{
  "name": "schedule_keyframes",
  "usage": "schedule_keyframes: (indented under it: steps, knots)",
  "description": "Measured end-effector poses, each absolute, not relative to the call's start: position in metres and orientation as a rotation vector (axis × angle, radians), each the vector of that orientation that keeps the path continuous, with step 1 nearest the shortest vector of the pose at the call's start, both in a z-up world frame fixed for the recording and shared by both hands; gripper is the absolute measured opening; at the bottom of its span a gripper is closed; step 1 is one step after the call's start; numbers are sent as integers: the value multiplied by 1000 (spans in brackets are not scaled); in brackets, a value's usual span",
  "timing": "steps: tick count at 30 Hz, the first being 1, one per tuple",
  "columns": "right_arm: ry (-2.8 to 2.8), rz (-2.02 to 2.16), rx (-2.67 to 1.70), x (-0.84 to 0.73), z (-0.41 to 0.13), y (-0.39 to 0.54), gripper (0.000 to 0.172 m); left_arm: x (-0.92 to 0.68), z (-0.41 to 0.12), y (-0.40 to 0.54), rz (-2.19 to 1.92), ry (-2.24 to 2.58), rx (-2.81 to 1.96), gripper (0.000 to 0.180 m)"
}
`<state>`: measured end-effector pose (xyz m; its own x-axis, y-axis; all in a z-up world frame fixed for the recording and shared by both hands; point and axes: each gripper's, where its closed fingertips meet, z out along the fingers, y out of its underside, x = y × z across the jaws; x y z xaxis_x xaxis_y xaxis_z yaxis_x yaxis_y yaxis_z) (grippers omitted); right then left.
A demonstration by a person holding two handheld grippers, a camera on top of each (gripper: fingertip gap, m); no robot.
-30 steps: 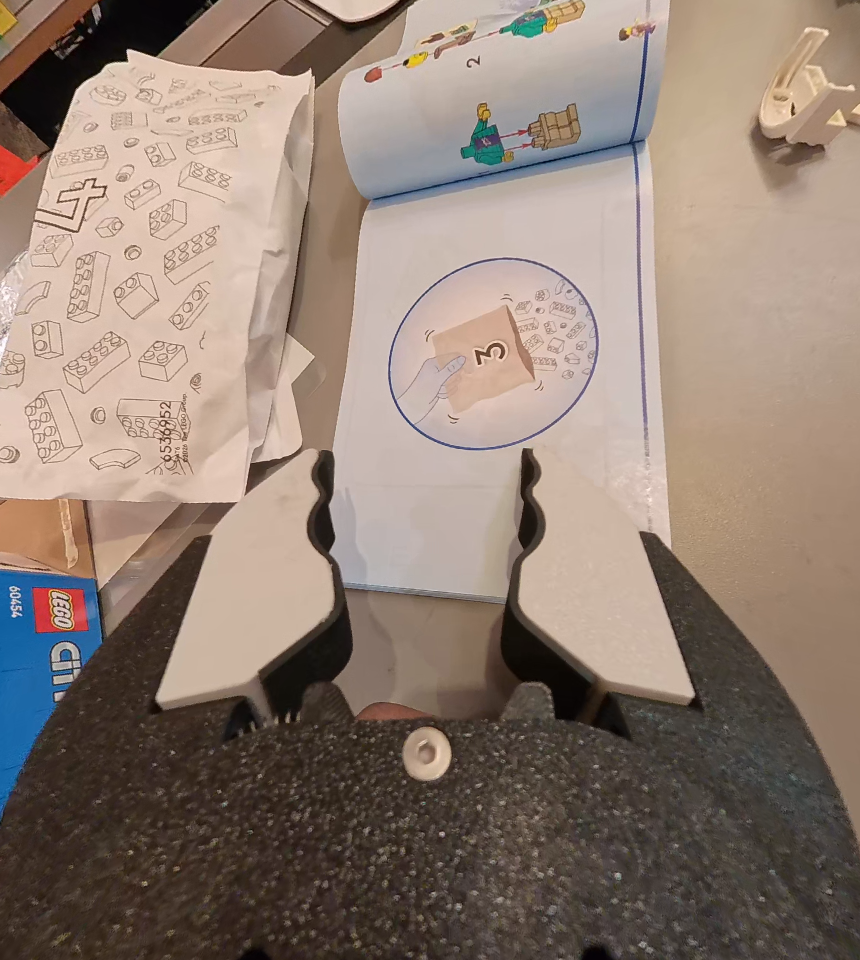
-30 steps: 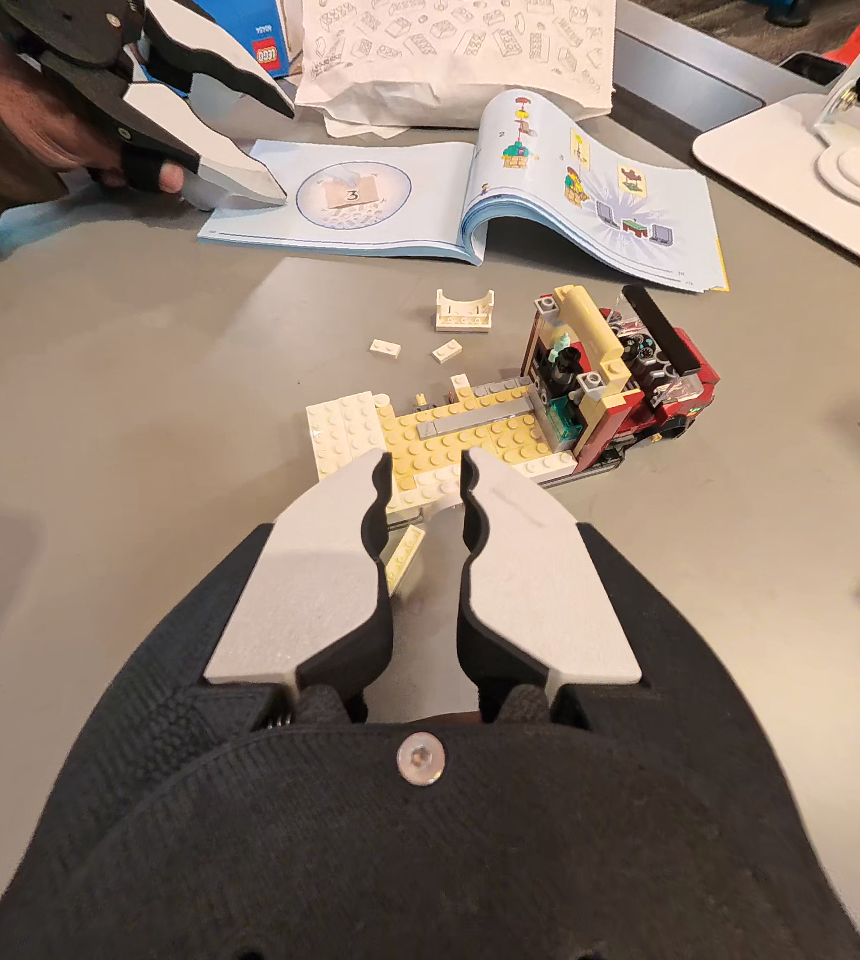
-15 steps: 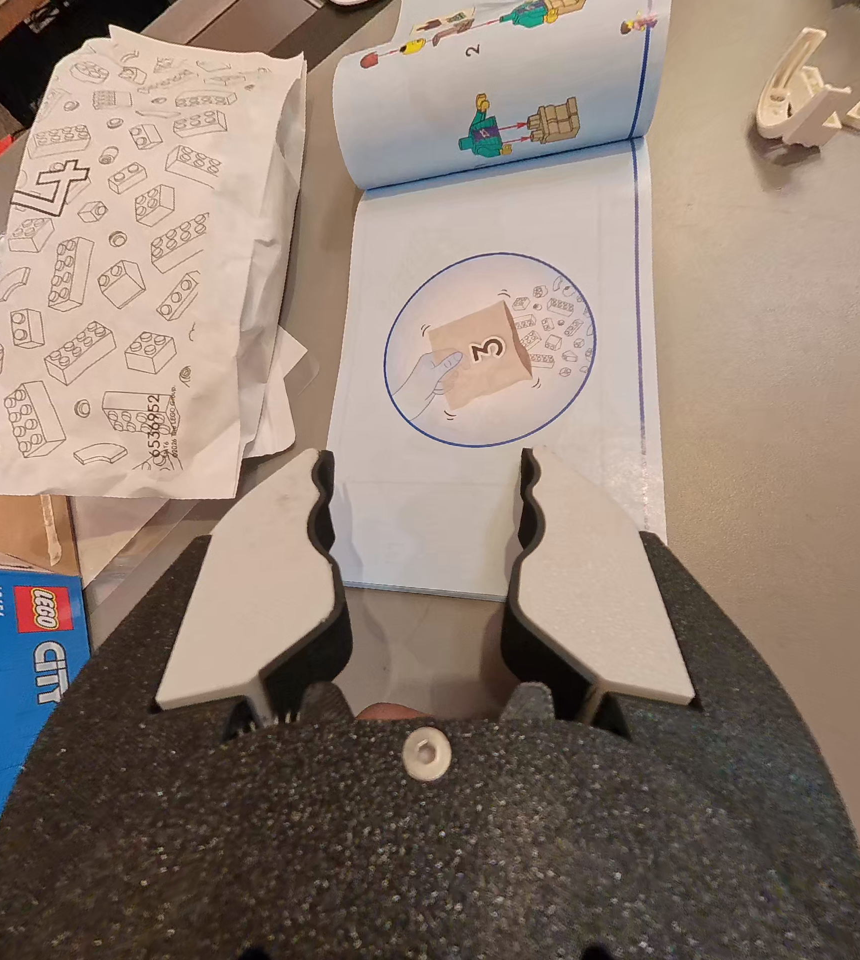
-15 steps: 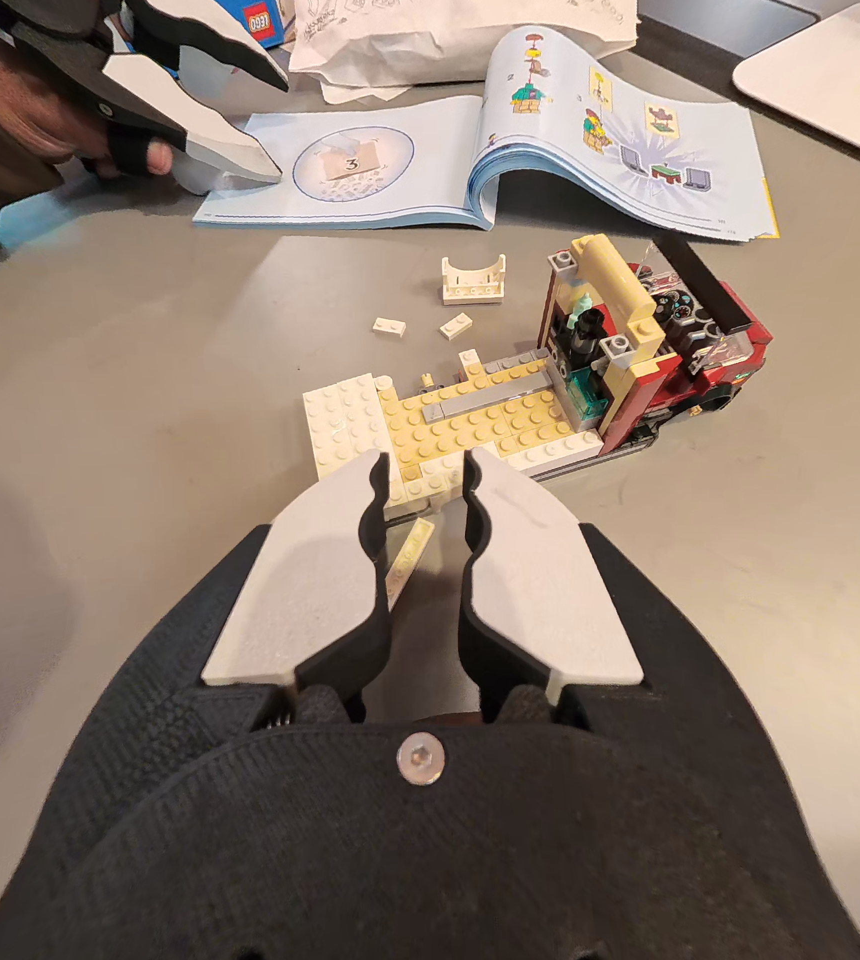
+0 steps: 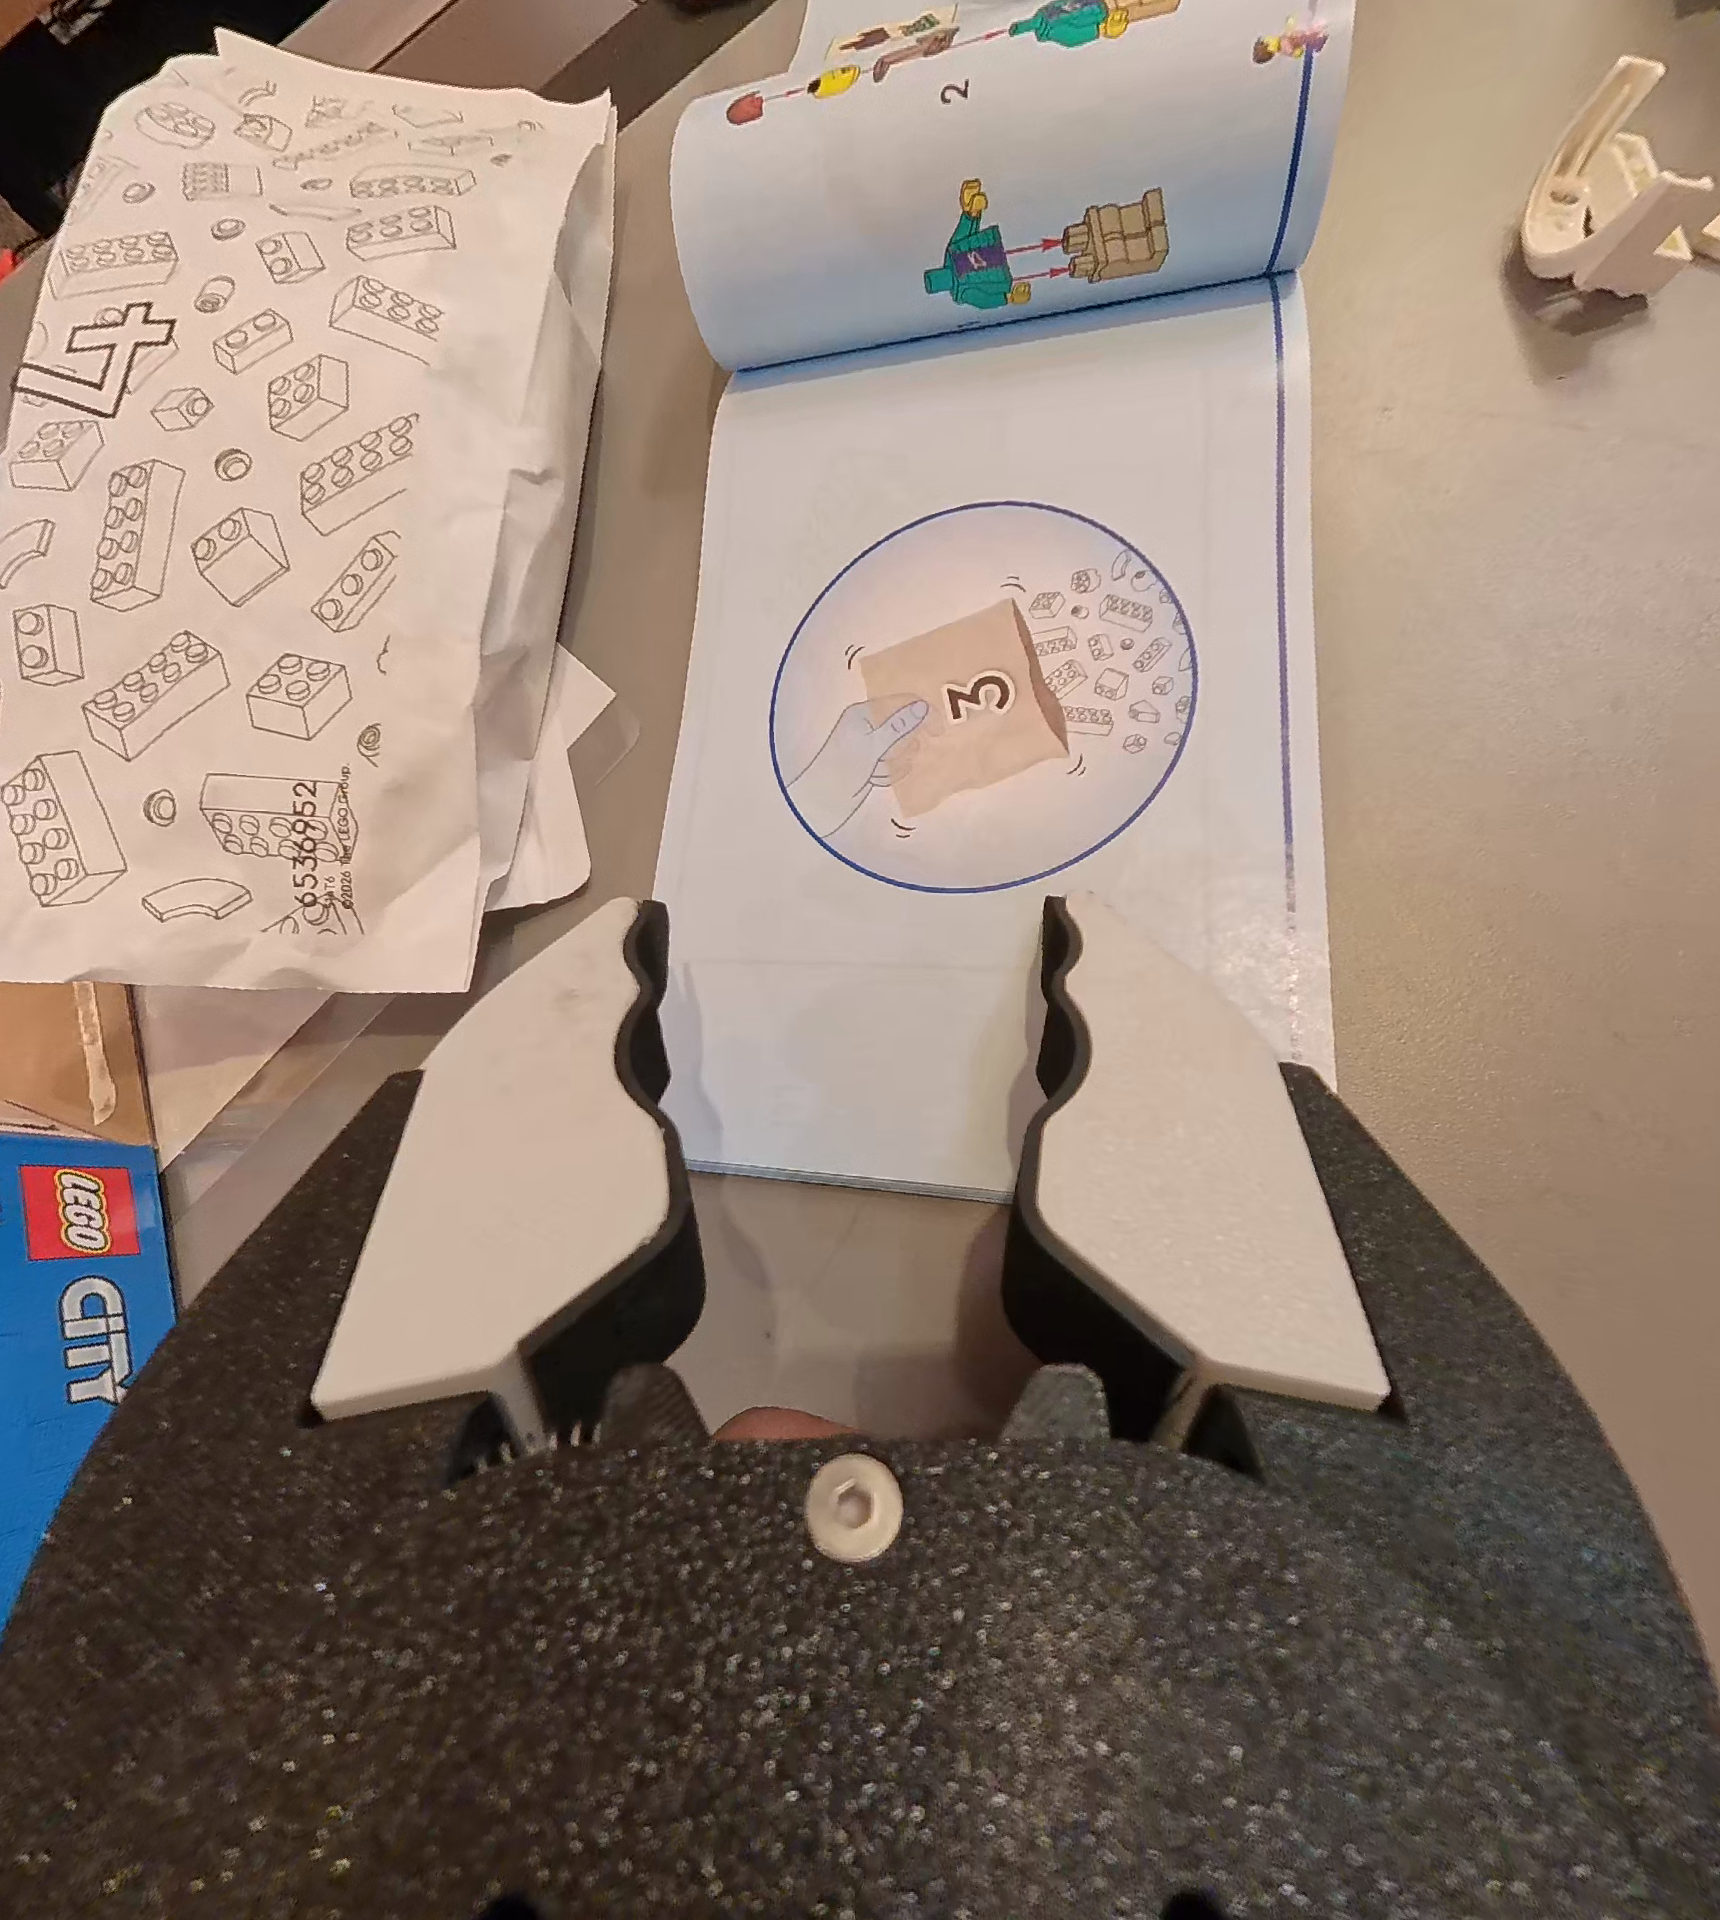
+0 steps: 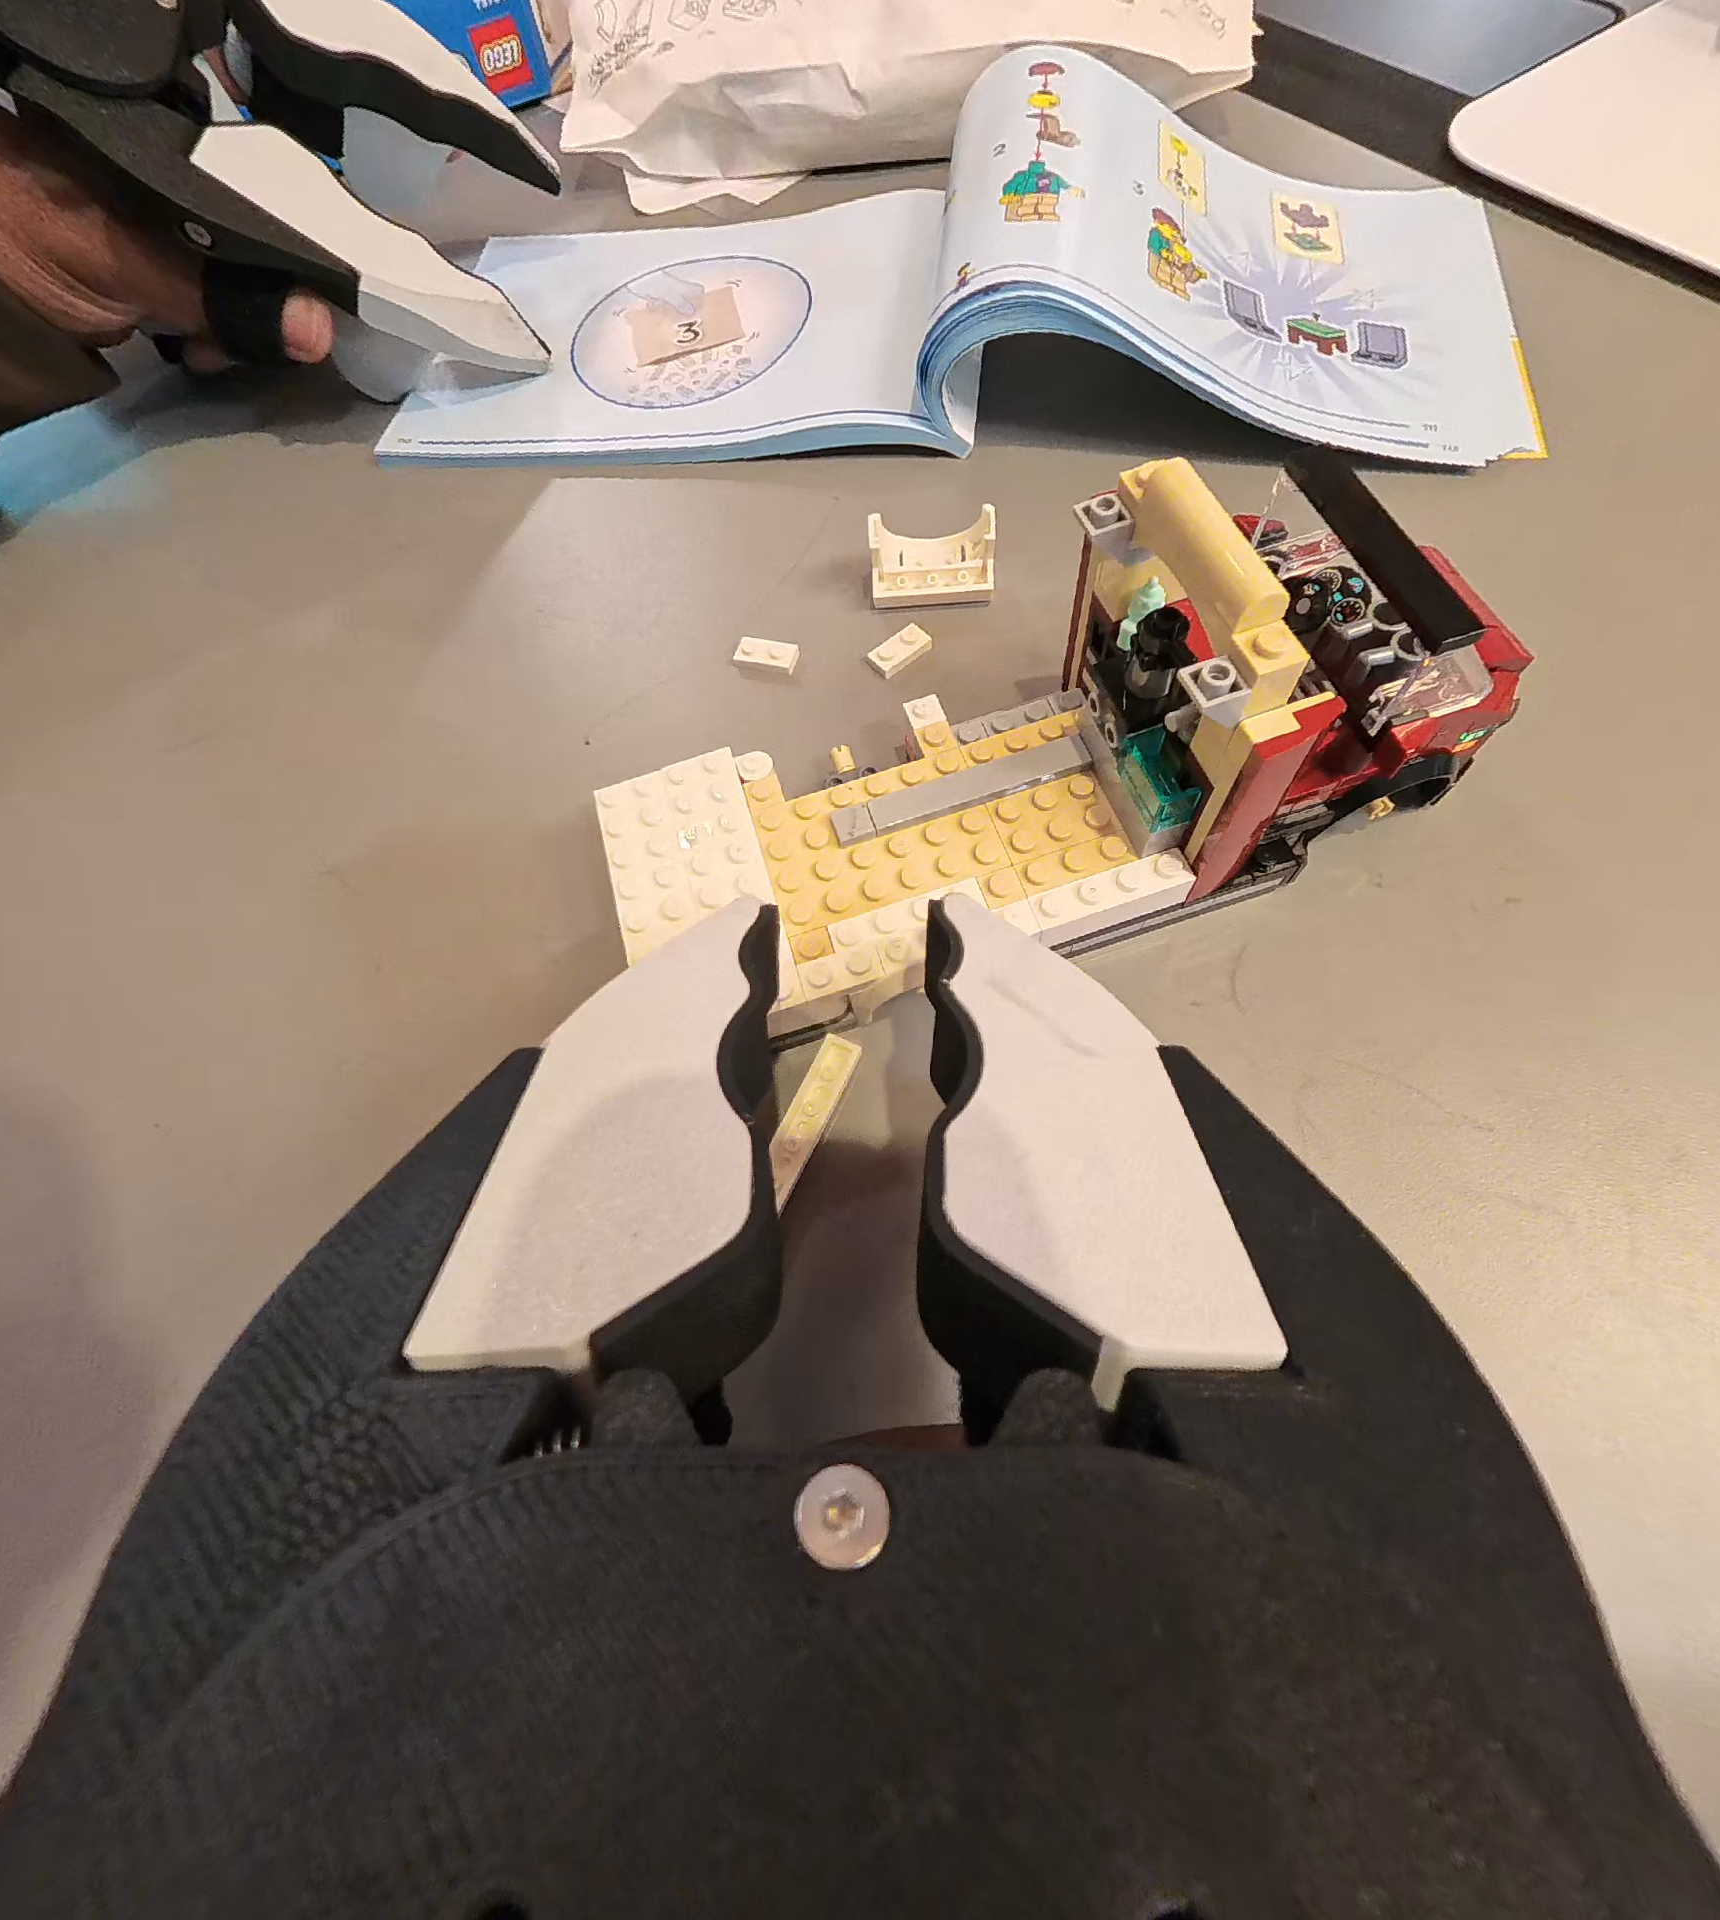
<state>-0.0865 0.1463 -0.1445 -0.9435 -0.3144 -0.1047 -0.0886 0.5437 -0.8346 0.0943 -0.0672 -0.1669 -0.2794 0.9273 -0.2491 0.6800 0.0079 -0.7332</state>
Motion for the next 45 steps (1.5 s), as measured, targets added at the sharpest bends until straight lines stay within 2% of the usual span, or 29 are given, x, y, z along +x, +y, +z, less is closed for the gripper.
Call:
schedule_keyframes:
  steps: [45]
  knots:
    - [2553, -1327, -334, -86, -147, 146, 27, 95, -167, -67, 1146, -1993, -1656, 70]
